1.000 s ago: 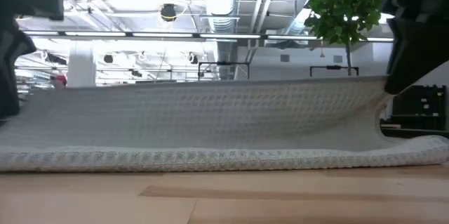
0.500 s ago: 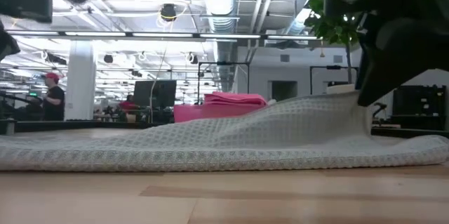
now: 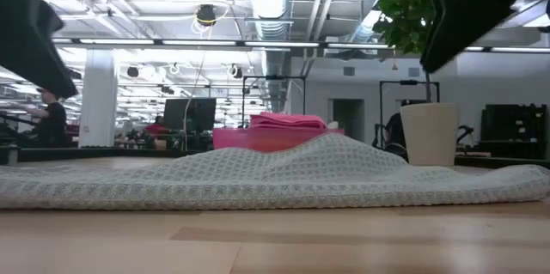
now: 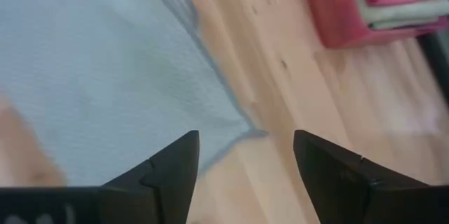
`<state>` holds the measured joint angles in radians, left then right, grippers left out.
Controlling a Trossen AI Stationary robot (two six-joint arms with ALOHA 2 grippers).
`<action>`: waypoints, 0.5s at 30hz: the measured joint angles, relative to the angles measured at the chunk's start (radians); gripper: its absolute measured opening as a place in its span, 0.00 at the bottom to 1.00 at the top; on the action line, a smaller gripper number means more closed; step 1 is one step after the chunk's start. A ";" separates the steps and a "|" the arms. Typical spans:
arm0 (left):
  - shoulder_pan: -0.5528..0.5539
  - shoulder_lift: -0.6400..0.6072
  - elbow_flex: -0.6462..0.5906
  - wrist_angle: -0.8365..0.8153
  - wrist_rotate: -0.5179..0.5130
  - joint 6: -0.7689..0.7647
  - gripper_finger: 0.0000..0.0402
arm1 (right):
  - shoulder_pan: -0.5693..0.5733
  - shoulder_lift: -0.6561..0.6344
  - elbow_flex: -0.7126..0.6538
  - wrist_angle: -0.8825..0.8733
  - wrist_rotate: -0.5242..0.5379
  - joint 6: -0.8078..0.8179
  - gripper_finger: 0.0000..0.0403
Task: Fold microfiber towels
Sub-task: Fold the gray microfiber cloth
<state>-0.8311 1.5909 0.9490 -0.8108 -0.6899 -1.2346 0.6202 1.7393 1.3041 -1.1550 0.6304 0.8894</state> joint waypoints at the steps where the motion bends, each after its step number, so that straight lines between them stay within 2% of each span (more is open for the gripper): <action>1: 0.014 -0.006 0.000 0.000 0.013 0.043 0.25 | 0.003 -0.010 0.000 0.017 0.001 0.000 0.64; 5: 0.076 -0.044 0.000 0.010 0.075 0.166 0.27 | 0.021 -0.019 0.000 0.062 -0.003 -0.008 0.64; 10: 0.158 -0.100 -0.008 0.019 0.197 0.302 0.38 | 0.042 -0.019 0.000 0.064 -0.003 -0.007 0.64; 15: 0.224 -0.180 -0.130 0.131 0.324 0.379 0.49 | 0.048 -0.019 0.000 0.066 -0.003 0.000 0.64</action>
<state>-0.6076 1.4106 0.8189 -0.6803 -0.3660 -0.8555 0.6685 1.7203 1.3041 -1.0885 0.6274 0.8892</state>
